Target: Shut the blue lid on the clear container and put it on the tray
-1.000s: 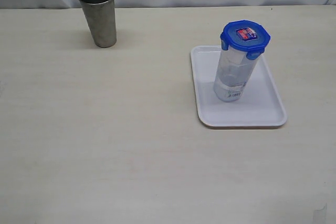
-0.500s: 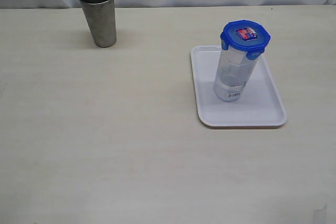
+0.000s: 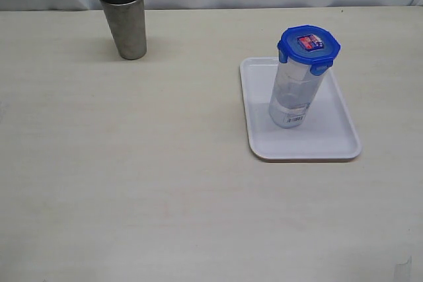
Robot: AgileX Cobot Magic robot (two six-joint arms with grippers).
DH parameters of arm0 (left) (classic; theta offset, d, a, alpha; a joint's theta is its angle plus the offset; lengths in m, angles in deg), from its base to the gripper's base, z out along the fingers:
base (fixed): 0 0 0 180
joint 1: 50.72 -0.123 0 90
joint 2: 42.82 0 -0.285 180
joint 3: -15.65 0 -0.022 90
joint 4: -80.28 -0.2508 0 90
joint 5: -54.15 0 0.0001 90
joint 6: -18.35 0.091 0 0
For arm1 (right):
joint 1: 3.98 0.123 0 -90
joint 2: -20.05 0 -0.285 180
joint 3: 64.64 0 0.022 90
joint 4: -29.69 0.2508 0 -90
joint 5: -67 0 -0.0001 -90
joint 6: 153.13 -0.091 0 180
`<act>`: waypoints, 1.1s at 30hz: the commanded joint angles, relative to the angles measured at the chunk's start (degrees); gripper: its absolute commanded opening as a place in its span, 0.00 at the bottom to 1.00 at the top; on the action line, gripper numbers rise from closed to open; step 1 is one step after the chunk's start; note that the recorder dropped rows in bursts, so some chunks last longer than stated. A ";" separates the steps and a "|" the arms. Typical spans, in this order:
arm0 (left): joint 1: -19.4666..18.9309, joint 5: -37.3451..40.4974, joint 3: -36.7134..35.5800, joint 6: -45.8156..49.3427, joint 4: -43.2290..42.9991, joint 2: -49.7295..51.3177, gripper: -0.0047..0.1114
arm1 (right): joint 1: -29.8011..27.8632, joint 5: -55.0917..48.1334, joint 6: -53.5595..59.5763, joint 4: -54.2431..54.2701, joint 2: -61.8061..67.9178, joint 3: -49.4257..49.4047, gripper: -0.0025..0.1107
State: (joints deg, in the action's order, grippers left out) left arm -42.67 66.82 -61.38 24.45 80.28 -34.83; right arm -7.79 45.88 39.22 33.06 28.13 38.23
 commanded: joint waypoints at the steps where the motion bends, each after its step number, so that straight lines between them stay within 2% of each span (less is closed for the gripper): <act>1: -0.16 0.67 -0.18 -0.37 -0.42 -0.20 0.95 | -0.34 0.12 0.08 0.46 -0.29 -0.08 0.06; 5: -0.40 2.35 -0.18 -0.37 -0.39 -0.20 0.95 | -0.34 0.12 0.08 0.46 -0.29 -0.08 0.06; 9: -3.36 5.83 -0.18 -0.59 0.00 -0.20 0.95 | -0.34 0.12 0.08 0.46 -0.29 -0.08 0.06; 15: -7.08 5.83 -0.18 -3.60 0.00 -0.20 0.95 | -0.34 0.12 0.08 0.46 -0.29 -0.08 0.06; 33: -7.34 4.82 -0.18 -3.37 -0.61 -0.20 0.95 | -0.34 0.12 0.08 0.46 -0.29 -0.08 0.06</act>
State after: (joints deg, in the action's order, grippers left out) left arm -49.89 72.76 -61.38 21.43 80.28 -34.83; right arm -7.79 45.88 39.22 33.06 28.13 38.23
